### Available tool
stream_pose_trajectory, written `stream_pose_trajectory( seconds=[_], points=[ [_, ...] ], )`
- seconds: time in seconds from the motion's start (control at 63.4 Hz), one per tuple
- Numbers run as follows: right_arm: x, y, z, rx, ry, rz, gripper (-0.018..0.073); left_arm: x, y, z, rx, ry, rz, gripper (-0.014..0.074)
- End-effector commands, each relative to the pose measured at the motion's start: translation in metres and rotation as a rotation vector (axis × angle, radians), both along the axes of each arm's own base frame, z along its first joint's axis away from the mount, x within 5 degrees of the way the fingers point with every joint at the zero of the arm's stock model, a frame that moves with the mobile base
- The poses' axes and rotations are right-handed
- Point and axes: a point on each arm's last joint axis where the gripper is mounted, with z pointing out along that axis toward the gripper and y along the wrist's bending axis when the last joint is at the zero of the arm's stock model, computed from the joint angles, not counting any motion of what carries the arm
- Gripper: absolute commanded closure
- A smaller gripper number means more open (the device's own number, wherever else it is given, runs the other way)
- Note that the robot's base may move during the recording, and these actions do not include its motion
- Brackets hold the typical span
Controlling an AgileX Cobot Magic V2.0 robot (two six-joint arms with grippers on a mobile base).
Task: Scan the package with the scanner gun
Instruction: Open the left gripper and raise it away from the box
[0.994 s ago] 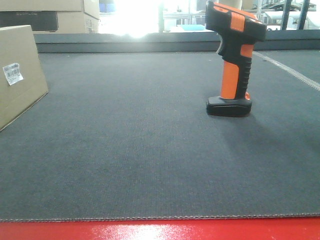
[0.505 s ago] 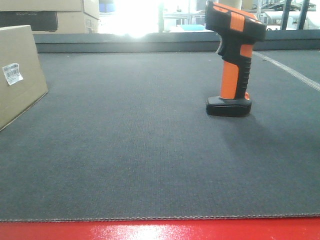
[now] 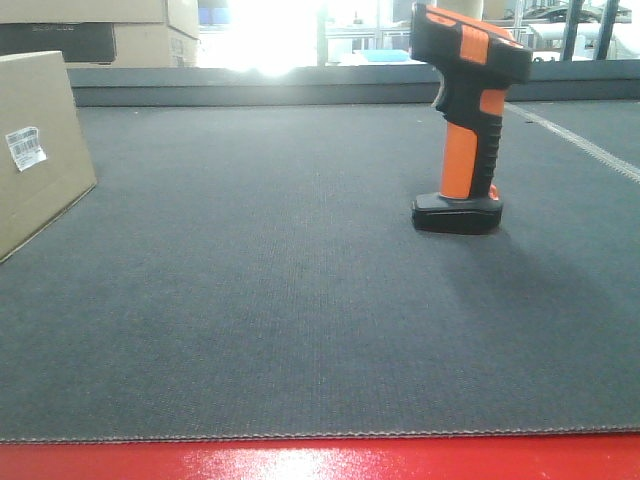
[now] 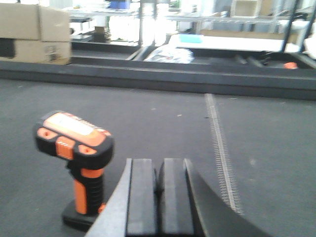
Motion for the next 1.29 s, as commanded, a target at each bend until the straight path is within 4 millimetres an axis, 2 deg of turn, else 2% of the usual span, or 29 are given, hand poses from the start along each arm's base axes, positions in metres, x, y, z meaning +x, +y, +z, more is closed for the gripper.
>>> stream_pose_trajectory(
  seconds=[0.0,0.237,0.426,0.631,0.82,1.278],
  points=[
    [-0.010,-0.002,0.005,-0.023,-0.040,-0.027,0.0712,-0.010,-0.001,-0.004,-0.007,-0.051,-0.002,0.0707],
    [-0.033,-0.002,-0.016,-0.026,-0.105,-0.033,0.0712,-0.030,-0.001,-0.019,-0.004,-0.095,-0.002,0.0707],
    [-0.053,-0.001,-0.024,-0.029,-0.165,-0.030,0.0712,-0.043,-0.001,-0.033,-0.003,-0.128,-0.002,0.0707],
    [-0.064,0.000,-0.032,-0.030,-0.206,-0.030,0.0712,-0.055,-0.001,-0.047,0.002,-0.165,0.000,0.0707],
    [-0.068,0.000,-0.031,-0.031,-0.229,-0.030,0.0712,-0.065,-0.001,-0.047,0.030,-0.232,0.008,0.0707],
    [-0.068,0.000,-0.031,-0.031,-0.229,-0.030,0.0712,-0.066,0.000,-0.046,0.048,-0.250,0.014,0.0707]
  ],
)
